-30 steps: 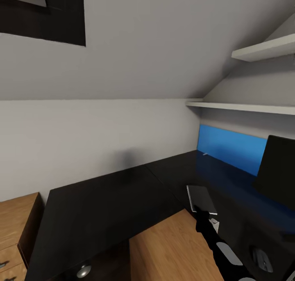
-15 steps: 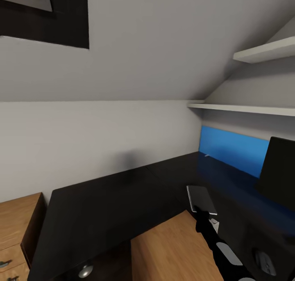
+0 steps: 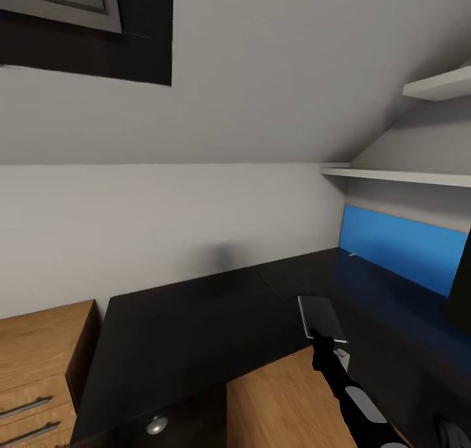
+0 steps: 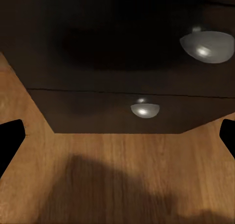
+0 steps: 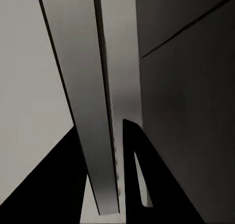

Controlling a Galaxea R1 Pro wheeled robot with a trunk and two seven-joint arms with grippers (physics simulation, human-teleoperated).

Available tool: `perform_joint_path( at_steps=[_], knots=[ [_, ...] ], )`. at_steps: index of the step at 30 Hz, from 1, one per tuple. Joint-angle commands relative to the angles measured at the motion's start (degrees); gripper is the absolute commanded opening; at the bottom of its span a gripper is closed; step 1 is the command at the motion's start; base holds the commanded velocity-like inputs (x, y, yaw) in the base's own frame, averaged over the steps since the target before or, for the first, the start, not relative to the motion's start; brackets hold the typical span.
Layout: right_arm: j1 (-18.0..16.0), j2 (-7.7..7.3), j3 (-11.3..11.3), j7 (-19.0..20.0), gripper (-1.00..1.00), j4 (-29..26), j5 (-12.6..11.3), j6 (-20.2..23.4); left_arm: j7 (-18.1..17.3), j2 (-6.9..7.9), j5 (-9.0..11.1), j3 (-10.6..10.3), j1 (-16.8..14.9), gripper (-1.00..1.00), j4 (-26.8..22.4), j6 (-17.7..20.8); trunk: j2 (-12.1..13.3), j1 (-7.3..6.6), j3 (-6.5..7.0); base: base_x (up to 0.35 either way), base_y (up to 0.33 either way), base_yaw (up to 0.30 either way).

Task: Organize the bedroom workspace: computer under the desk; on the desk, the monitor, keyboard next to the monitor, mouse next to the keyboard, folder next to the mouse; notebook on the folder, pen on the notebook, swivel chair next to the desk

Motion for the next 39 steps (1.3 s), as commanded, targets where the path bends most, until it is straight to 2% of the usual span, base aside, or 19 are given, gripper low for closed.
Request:
perform_joint_path(
  at_steps=[1,21,33,39],
  knots=[
    [0.0,0.01,-0.2,0.2,-1.0,0.0,-0.6,0.6,-0.2,-0.01,0.5,-0.1,-0.1,1.0,0.1,-0.2,0.0,0.0,-0.01,0.0,0.0,0.21],
    [0.0,-0.05,0.1,0.2,-1.0,0.0,-0.5,0.7,-0.2,0.0,0.5,-0.1,-0.1,1.0,0.1,-0.2,0.0,0.0,1.13,-0.01,0.0,0.188],
    [0.0,-0.08,5.6,0.2,-1.0,0.0,-0.4,0.6,-0.2,-0.01,0.5,-0.2,-0.1,1.0,0.1,-0.2,0.0,0.0,1.72,-0.271,0.0,0.15],
    [0.0,-0.08,9.5,0.2,-1.0,-0.1,-0.4,0.5,-0.2,-0.01,0.5,-0.2,-0.1,1.0,0.1,-0.2,0.0,0.0,1.93,-0.143,0.0,0.117]
  ],
)
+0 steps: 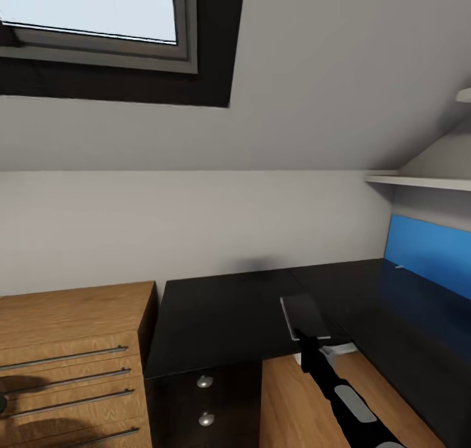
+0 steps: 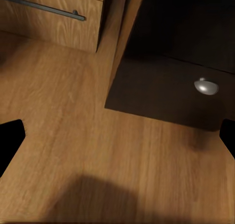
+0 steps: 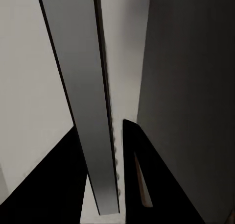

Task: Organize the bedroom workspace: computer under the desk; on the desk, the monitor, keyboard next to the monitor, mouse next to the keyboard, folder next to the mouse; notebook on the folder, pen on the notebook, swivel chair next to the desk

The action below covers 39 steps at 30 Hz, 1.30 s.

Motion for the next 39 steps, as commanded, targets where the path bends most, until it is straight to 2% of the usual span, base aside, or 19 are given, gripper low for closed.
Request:
perform_joint_path(
  at_steps=[1,6,26,34,39],
  knots=[
    [0.0,-0.01,0.2,0.2,-1.0,0.0,-0.7,0.6,-0.2,-0.01,0.5,-0.1,0.0,1.0,0.1,-0.2,0.0,-0.01,-0.04,-0.043,0.0,0.114],
    [0.0,-0.01,2.1,0.1,-1.0,0.0,-0.7,0.6,-0.2,-0.01,0.5,-0.1,0.0,1.0,0.1,-0.2,0.0,-0.01,0.13,-0.016,0.0,0.119],
    [0.0,-0.02,2.6,0.2,-1.0,0.1,-0.7,0.6,-0.2,-0.01,0.5,-0.1,0.0,1.0,0.1,-0.2,0.0,-0.01,0.65,-0.001,0.0,0.158],
    [0.0,-0.42,4.2,0.4,-1.0,0.1,-0.6,0.9,-0.2,-0.01,0.5,-0.1,0.0,1.0,0.1,-0.2,0.0,-0.01,0.67,-0.108,-0.047,0.04],
    [0.0,-0.66,5.1,0.7,-1.0,0.1,0.7,1.2,-0.2,-0.01,0.5,-0.1,0.0,1.0,0.1,-0.2,0.0,-0.01,0.67,-0.231,-0.116,0.005]
  ],
)
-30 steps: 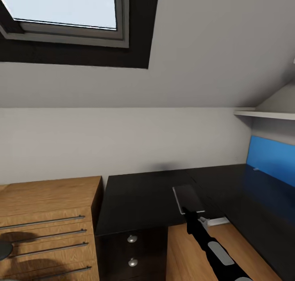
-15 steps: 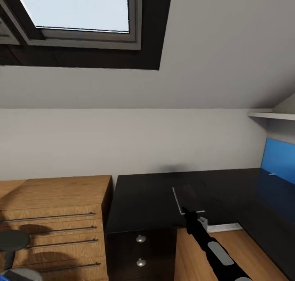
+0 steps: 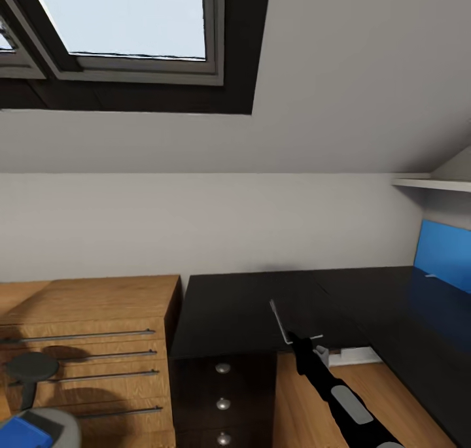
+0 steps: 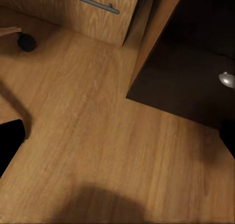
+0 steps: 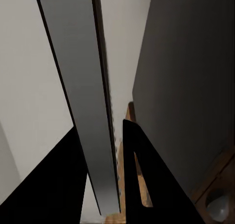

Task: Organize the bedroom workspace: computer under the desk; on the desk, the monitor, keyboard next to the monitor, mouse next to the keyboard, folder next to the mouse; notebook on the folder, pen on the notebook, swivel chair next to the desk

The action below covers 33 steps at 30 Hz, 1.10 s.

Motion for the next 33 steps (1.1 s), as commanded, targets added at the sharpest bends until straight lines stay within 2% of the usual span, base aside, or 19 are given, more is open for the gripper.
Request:
perform_joint_path(
  at_steps=[1,9,30,33],
  knots=[
    [0.0,-0.09,0.4,0.2,-1.0,0.1,-0.2,0.1,-0.2,0.0,0.5,-0.1,-0.1,1.0,0.1,-0.2,0.0,-0.02,-0.07,-0.15,-0.058,0.001],
    [0.0,-0.12,0.5,0.3,-1.0,0.1,0.6,0.2,-0.2,0.0,0.5,-0.1,-0.1,1.0,0.1,-0.2,0.0,-0.02,-0.07,-0.042,-0.016,0.0],
    [0.0,0.03,0.5,0.3,-1.0,0.9,0.6,0.0,-0.2,0.0,0.5,-0.1,-0.1,1.0,0.1,-0.2,0.0,-0.02,-0.07,-0.002,-0.001,0.0],
    [0.0,0.06,0.5,0.3,-1.0,1.5,0.7,-0.1,-0.2,0.0,0.5,-0.1,0.0,1.0,0.1,-0.2,0.0,-0.02,-0.07,-0.221,0.0,0.0]
  ],
)
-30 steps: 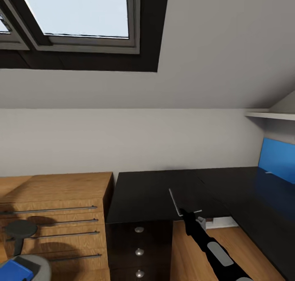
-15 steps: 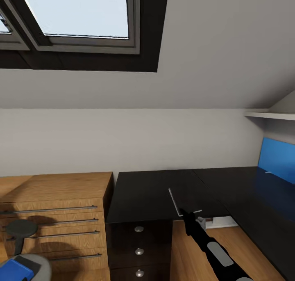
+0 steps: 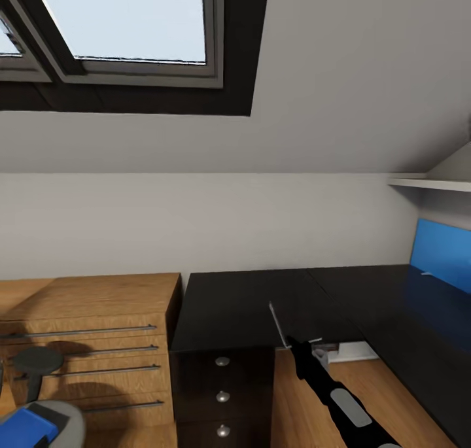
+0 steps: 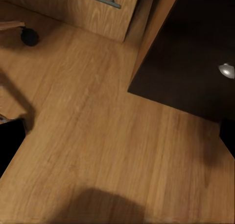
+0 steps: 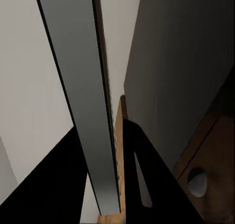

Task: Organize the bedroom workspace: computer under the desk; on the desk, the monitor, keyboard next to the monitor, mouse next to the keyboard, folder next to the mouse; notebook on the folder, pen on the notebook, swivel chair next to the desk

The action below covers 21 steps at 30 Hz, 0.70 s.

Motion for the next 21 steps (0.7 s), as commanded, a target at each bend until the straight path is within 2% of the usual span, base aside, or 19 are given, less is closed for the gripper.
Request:
perform_joint_path(
  at_steps=[1,6,21],
  knots=[
    [0.0,-0.11,0.4,0.2,-1.0,0.1,-0.6,0.2,-0.2,-0.01,0.5,-0.1,0.0,1.0,0.1,-0.2,0.0,-0.03,-0.07,-0.228,0.0,0.0],
    [0.0,-0.15,0.4,0.2,-1.0,0.1,-0.7,0.2,-0.2,-0.01,0.5,-0.1,0.0,1.0,0.1,-0.2,0.0,-0.03,-0.07,-0.104,0.0,0.0],
    [0.0,-0.15,0.3,0.1,-1.0,0.2,-0.8,0.2,-0.2,-0.01,0.5,-0.1,-0.1,1.0,0.1,-0.2,0.0,-0.03,-0.07,-0.003,0.0,0.0]
  ],
)
